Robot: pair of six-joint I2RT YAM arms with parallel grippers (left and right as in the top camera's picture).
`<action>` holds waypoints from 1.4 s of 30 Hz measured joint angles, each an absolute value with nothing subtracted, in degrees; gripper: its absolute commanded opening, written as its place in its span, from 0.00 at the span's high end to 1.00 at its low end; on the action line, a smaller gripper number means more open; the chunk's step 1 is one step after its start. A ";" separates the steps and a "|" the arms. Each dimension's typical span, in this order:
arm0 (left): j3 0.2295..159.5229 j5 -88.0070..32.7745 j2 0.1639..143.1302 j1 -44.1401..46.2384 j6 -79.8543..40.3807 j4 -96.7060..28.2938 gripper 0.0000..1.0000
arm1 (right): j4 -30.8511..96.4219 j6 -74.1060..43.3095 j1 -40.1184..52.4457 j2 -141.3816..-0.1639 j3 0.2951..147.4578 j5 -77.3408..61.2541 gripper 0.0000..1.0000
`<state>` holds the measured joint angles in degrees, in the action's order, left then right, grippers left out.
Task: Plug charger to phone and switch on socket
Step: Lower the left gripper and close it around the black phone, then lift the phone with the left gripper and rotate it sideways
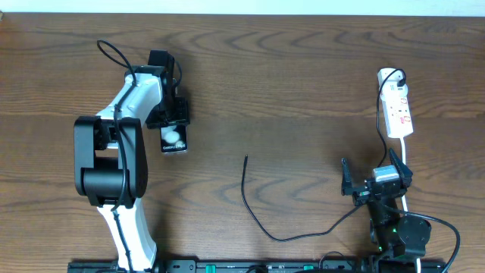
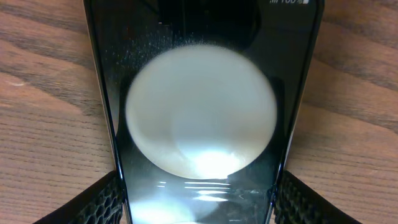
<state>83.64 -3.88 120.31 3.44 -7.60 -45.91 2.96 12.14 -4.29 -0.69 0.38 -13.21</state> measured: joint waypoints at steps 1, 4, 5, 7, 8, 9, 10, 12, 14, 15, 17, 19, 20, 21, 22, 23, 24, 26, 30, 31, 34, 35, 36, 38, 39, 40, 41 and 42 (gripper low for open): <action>83.64 -3.88 120.31 3.44 -7.60 -45.91 0.93 | 2.96 12.14 -4.29 -0.69 0.38 -13.23 0.01; 83.66 -3.88 120.31 3.44 -7.60 -46.02 0.93 | 2.96 12.14 -4.29 -0.69 0.38 -13.21 0.01; 83.68 -3.88 120.31 3.44 -7.60 -46.04 0.93 | 2.96 12.14 -4.29 -0.69 0.38 -13.23 0.01; 83.96 -3.90 120.33 3.44 -7.60 -46.48 0.93 | 2.96 12.14 -4.29 -0.69 0.38 -13.21 0.01; 84.09 -3.90 120.38 3.44 -7.60 -46.74 0.93 | 2.98 12.14 -4.29 -0.69 0.38 -13.23 0.01; 84.23 -3.92 120.42 3.44 -7.62 -46.98 0.93 | 2.96 12.14 -4.29 -0.69 0.38 -13.21 0.01; 84.29 -3.92 120.44 3.44 -7.62 -47.16 0.92 | 2.96 12.14 -4.29 -0.69 0.38 -13.23 0.01; 84.36 -3.92 120.44 3.44 -7.64 -47.83 0.93 | 2.96 12.14 -4.29 -0.69 0.38 -13.21 0.01; 84.55 -3.95 120.44 3.44 -7.66 -48.60 0.92 | 2.96 12.14 -4.29 -0.69 0.38 -13.21 0.01; 84.77 -3.95 120.46 3.44 -7.66 -49.12 0.93 | 2.96 12.14 -4.29 -0.69 0.38 -13.23 0.01; 85.38 -3.92 120.46 3.44 -7.66 -50.06 0.93 | 2.96 12.14 -4.29 -0.69 0.38 -13.23 0.01; 86.39 -3.95 120.46 3.44 -7.66 -50.74 0.93 | 2.96 12.14 -4.29 -0.69 0.38 -13.21 0.01; 86.91 -3.95 120.46 3.44 -7.68 -50.85 0.92 | 2.96 12.14 -4.29 -0.69 0.38 -13.21 0.01; 87.44 -3.92 120.46 3.44 -7.66 -51.00 0.93 | 2.96 12.14 -4.29 -0.69 0.38 -13.21 0.01; 87.90 -3.95 120.46 3.44 -7.66 -51.03 0.92 | 2.96 12.14 -4.29 -0.69 0.38 -13.21 0.01; 88.31 -3.95 120.46 3.44 -7.68 -51.05 0.93 | 2.96 12.14 -4.29 -0.69 0.38 -13.21 0.01; 88.60 -3.95 120.46 3.44 -7.68 -51.09 0.93 | 2.96 12.14 -4.29 -0.69 0.38 -13.21 0.01; 88.75 -3.92 120.46 3.44 -7.68 -51.35 0.93 | 2.96 12.14 -4.29 -0.69 0.38 -13.23 0.01; 88.75 -4.38 120.31 3.44 -7.66 -52.27 0.92 | 2.96 12.14 -4.29 -0.69 0.38 -13.23 0.01; 88.75 -4.80 120.22 3.44 -7.68 -52.27 0.93 | 2.96 12.14 -4.29 -0.69 0.38 -13.23 0.01; 88.75 -7.31 119.31 3.44 -7.68 -52.29 0.93 | 2.96 12.14 -4.29 -0.69 0.38 -13.23 0.01; 88.75 -8.49 118.87 3.44 -7.68 -52.29 0.92 | 2.98 12.14 -4.29 -0.69 0.38 -13.23 0.01; 88.75 -9.85 118.24 3.44 -7.68 -52.27 0.92 | 2.96 12.14 -4.29 -0.69 0.38 -13.21 0.01; 88.77 -13.69 116.73 3.44 -7.70 -52.21 0.92 | 2.96 12.14 -4.29 -0.69 0.38 -13.23 0.01; 88.77 -15.64 116.09 3.44 -7.70 -52.10 0.92 | 2.96 12.14 -4.29 -0.69 0.38 -13.23 0.01; 88.86 -17.98 115.46 3.44 -7.75 -51.96 0.92 | 2.98 12.14 -4.29 -0.69 0.38 -13.23 0.01; 88.90 -20.40 114.98 3.44 -7.92 -51.68 0.92 | 2.96 12.14 -4.29 -0.69 0.38 -13.21 0.01; 88.99 -23.00 114.56 3.44 -8.23 -51.29 0.93 | 2.96 12.14 -4.29 -0.69 0.38 -13.23 0.01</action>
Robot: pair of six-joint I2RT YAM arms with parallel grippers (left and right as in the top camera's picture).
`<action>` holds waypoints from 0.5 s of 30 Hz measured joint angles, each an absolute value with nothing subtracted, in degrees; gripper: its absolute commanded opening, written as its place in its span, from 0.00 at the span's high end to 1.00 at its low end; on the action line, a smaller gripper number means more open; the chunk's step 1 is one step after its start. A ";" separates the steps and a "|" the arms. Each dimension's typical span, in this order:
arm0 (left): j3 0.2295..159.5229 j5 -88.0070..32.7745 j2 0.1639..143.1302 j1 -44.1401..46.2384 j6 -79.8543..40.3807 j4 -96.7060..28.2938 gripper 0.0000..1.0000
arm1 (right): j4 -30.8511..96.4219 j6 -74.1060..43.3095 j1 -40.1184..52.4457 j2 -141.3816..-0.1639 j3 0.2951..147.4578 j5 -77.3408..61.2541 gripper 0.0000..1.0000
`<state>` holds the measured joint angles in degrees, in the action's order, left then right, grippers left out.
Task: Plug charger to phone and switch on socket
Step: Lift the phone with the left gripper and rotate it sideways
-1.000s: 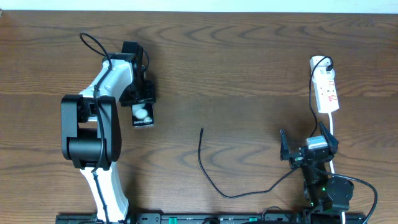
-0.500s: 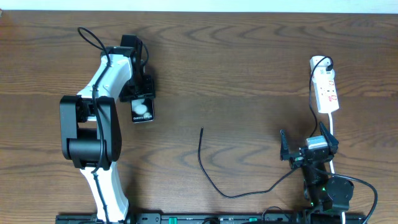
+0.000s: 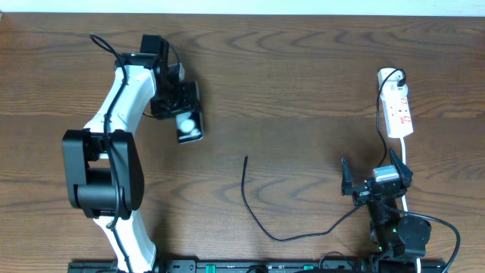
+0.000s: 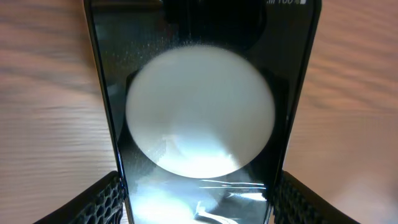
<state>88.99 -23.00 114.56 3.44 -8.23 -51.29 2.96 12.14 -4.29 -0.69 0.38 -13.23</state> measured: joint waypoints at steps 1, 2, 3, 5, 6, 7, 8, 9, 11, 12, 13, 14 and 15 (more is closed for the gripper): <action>89.03 -25.74 114.34 3.44 -8.97 -50.74 0.93 | 2.96 12.14 -4.29 -0.69 0.38 -13.23 0.01; 89.17 -28.47 114.30 3.44 -9.63 -50.30 0.92 | 2.96 12.14 -4.29 -0.69 0.38 -13.21 0.01; 89.19 -31.27 114.30 3.44 -10.59 -49.82 0.93 | 2.96 12.14 -4.29 -0.69 0.38 -13.21 0.01; 89.19 -36.56 114.30 3.44 -12.40 -49.04 0.93 | 2.96 12.14 -4.29 -0.69 0.38 -13.23 0.01; 89.19 -39.94 114.30 3.44 -13.80 -48.27 0.92 | 2.98 12.14 -4.29 -0.69 0.38 -13.23 0.01; 89.19 -42.22 114.30 3.44 -14.72 -47.66 0.93 | 2.96 12.14 -4.29 -0.69 0.38 -13.21 0.01; 89.19 -44.84 114.30 3.44 -15.79 -46.81 0.92 | 2.96 12.14 -4.29 -0.69 0.38 -13.21 0.01; 89.19 -48.10 114.30 3.44 -17.58 -45.74 0.93 | 2.96 12.14 -4.29 -0.69 0.38 -13.21 0.01; 89.19 -53.21 114.30 3.44 -20.80 -43.88 0.93 | 2.96 12.14 -4.29 -0.69 0.38 -13.23 0.01; 89.19 -55.96 114.30 3.44 -22.74 -42.68 0.92 | 2.96 12.14 -4.29 -0.69 0.38 -13.21 0.01; 89.19 -58.76 114.30 3.44 -25.34 -41.47 0.92 | 2.96 12.14 -4.29 -0.69 0.38 -13.21 0.01; 89.19 -60.69 114.30 3.44 -27.07 -40.66 0.92 | 2.96 12.14 -4.29 -0.69 0.38 -13.21 0.01; 89.19 -62.54 114.30 3.44 -29.15 -40.07 0.93 | 2.96 12.14 -4.29 -0.69 0.38 -13.21 0.01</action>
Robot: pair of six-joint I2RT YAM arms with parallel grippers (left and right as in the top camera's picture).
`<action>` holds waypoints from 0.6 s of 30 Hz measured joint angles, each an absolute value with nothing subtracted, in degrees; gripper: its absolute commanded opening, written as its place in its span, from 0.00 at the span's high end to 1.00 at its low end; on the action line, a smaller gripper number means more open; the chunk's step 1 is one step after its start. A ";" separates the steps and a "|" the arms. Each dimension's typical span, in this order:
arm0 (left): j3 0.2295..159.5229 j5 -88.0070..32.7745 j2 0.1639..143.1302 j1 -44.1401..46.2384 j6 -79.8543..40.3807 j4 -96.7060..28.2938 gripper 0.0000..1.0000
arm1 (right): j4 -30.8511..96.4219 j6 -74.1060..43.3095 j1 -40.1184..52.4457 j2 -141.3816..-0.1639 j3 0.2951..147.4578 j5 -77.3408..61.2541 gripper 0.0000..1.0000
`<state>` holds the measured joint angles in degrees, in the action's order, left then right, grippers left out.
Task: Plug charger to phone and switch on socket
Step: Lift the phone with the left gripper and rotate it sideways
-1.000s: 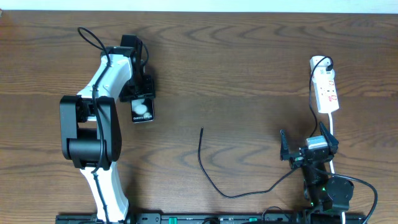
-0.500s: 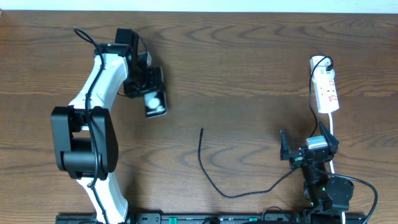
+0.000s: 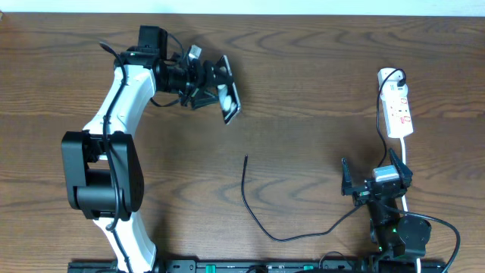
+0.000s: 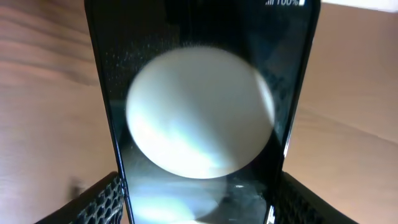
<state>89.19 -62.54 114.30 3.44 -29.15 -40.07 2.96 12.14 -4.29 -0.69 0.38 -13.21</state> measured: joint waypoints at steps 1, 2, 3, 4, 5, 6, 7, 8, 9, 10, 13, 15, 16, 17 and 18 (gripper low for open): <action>89.19 -64.45 114.30 3.44 -31.66 -39.29 0.92 | 2.96 12.14 -4.29 -0.69 0.38 -13.23 0.01; 89.19 -65.78 114.30 3.44 -33.58 -38.87 0.92 | 2.96 12.14 -4.29 -0.69 0.38 -13.21 0.01; 89.19 -67.09 114.30 3.44 -35.66 -38.52 0.92 | 2.96 12.14 -4.29 -0.69 0.38 -13.23 0.01; 89.19 -68.51 114.30 3.44 -37.85 -38.22 0.92 | 2.98 12.14 -4.29 -0.69 0.38 -13.21 0.01; 89.19 -69.91 114.30 3.44 -39.79 -37.69 0.93 | 2.98 12.14 -4.29 -0.69 0.38 -13.23 0.01; 89.19 -71.40 114.30 3.44 -41.87 -36.99 0.93 | 2.98 12.14 -4.29 -0.69 0.38 -13.21 0.01; 89.19 -72.38 114.30 3.44 -43.31 -36.64 0.93 | 2.98 12.14 -4.29 -0.69 0.38 -13.21 0.01; 89.19 -73.60 114.30 3.44 -45.10 -36.25 0.93 | 2.96 12.14 -4.29 -0.69 0.38 -13.21 0.01; 89.19 -74.81 114.30 3.44 -46.89 -35.79 0.92 | 2.96 12.14 -4.29 -0.69 0.38 -13.21 0.01; 89.19 -75.94 114.30 3.44 -48.97 -35.44 0.93 | 2.96 12.14 -4.29 -0.69 0.38 -13.21 0.01; 89.19 -78.22 114.30 3.44 -54.43 -33.87 0.93 | 2.96 12.14 -4.29 -0.69 0.38 -13.23 0.01; 89.19 -79.70 114.30 3.44 -58.43 -32.40 0.92 | 2.96 12.14 -4.29 -0.69 0.38 -13.23 0.01; 89.19 -80.25 114.30 3.44 -60.01 -31.90 0.93 | 2.96 12.14 -4.29 -0.69 0.38 -13.21 0.01; 89.19 -80.95 114.30 3.44 -61.65 -31.11 0.93 | 2.96 12.14 -4.29 -0.69 0.38 -13.23 0.01; 89.19 -81.38 114.30 3.44 -63.07 -30.65 0.93 | 2.98 12.14 -4.29 -0.69 0.38 -13.21 0.01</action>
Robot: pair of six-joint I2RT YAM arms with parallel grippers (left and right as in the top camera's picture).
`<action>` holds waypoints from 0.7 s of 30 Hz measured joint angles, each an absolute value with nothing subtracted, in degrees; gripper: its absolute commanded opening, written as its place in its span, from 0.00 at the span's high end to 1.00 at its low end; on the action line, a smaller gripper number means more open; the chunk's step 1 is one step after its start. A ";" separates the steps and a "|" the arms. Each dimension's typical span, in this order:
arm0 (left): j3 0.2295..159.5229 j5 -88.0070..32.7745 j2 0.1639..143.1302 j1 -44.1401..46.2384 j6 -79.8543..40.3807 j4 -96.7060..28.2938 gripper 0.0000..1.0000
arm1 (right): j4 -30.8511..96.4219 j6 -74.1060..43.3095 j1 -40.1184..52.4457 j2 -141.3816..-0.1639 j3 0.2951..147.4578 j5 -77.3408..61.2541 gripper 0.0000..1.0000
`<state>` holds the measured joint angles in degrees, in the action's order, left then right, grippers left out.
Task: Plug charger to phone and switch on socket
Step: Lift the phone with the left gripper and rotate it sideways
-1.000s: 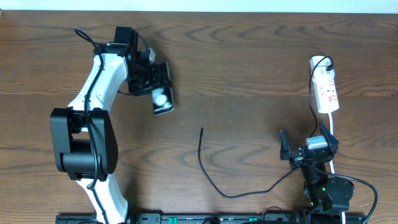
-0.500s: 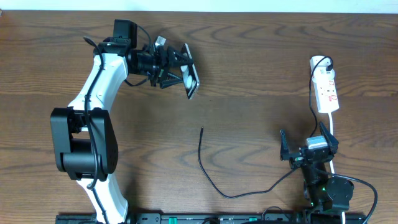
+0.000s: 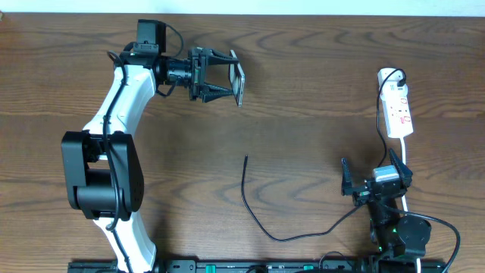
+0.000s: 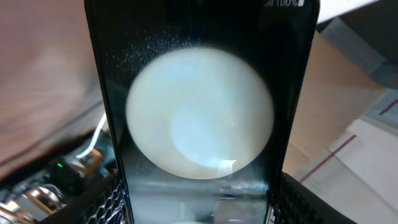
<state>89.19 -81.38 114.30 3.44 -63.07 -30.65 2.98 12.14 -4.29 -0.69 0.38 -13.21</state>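
My left gripper (image 3: pixel 227 80) is shut on the black phone (image 3: pixel 239 83), held on edge above the table at the back centre-left. In the left wrist view the phone (image 4: pixel 200 112) fills the frame, a bright round glare on its screen, with my textured fingers (image 4: pixel 102 202) pressed to both long edges. The black charger cable (image 3: pixel 258 216) lies loose on the table, its free end (image 3: pixel 245 158) near the middle. The white socket strip (image 3: pixel 397 106) lies at the right. My right gripper (image 3: pixel 377 184) rests open at the front right, holding nothing.
The left arm's white links (image 3: pixel 114 114) stretch from the front left toward the back. A white lead (image 3: pixel 405 163) runs from the socket strip down past the right arm's base (image 3: pixel 398 235).
The left gripper has carried the phone a little farther right and turned it fully on edge; the wrist camera now looks out over the room instead of down at the wood. The right arm is unchanged.
The left gripper was shut on the phone lying flat at the table's left. It then held the phone farther back and right, then tilted and raised near the back centre. Now the phone stands on edge in the grip. Cable, socket and right arm kept their places.
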 measured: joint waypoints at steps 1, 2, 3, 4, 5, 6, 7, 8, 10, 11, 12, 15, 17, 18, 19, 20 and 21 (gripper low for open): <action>89.19 -82.02 114.30 3.44 -64.34 -30.30 0.92 | 2.96 12.14 -4.29 -0.69 0.38 -13.21 0.01; 89.19 -82.63 114.30 3.44 -65.41 -29.91 0.93 | 2.96 12.14 -4.29 -0.69 0.38 -13.23 0.01; 89.19 -83.15 114.30 3.44 -66.52 -29.76 0.92 | 2.96 12.14 -4.29 -0.69 0.38 -13.21 0.01; 89.19 -83.68 114.30 3.44 -67.66 -29.69 0.92 | 2.96 12.14 -4.29 -0.69 0.38 -13.21 0.01; 89.21 -84.07 114.30 3.44 -68.62 -29.63 0.93 | 2.96 12.14 -4.29 -0.69 0.38 -13.21 0.01; 89.19 -84.33 114.30 3.44 -69.36 -29.54 0.92 | 2.96 12.14 -4.29 -0.69 0.38 -13.21 0.01; 89.19 -84.60 114.30 3.44 -70.43 -29.52 0.92 | 2.98 12.14 -4.29 -0.69 0.38 -13.23 0.01; 89.19 -84.84 114.30 3.44 -71.31 -29.52 0.93 | 2.98 12.14 -4.29 -0.69 0.38 -13.21 0.01; 89.19 -85.23 114.30 3.44 -73.08 -29.52 0.92 | 2.96 12.14 -4.29 -0.69 0.38 -13.21 0.01; 89.19 -85.30 114.30 3.44 -73.78 -29.52 0.92 | 2.96 12.14 -4.29 -0.69 0.38 -13.21 0.01; 89.19 -85.38 114.30 3.44 -74.41 -29.52 0.93 | 2.96 12.14 -4.29 -0.69 0.38 -13.21 0.01; 89.19 -85.45 114.30 3.44 -76.20 -29.52 0.93 | 2.96 12.14 -4.29 -0.69 0.38 -13.23 0.01; 89.19 -85.60 114.30 3.44 -77.36 -29.50 0.92 | 2.96 12.14 -4.29 -0.69 0.38 -13.23 0.01; 89.19 -85.65 114.30 3.44 -78.08 -29.50 0.93 | 2.96 12.14 -4.29 -0.69 0.38 -13.21 0.01; 89.19 -85.65 114.30 3.44 -78.56 -29.50 0.93 | 2.96 12.14 -4.29 -0.69 0.38 -13.21 0.01; 89.19 -85.65 114.30 3.44 -79.09 -29.50 0.92 | 2.96 12.14 -4.29 -0.69 0.38 -13.21 0.01; 89.19 -85.65 114.30 3.44 -79.50 -29.50 0.93 | 2.96 12.14 -4.29 -0.69 0.38 -13.23 0.01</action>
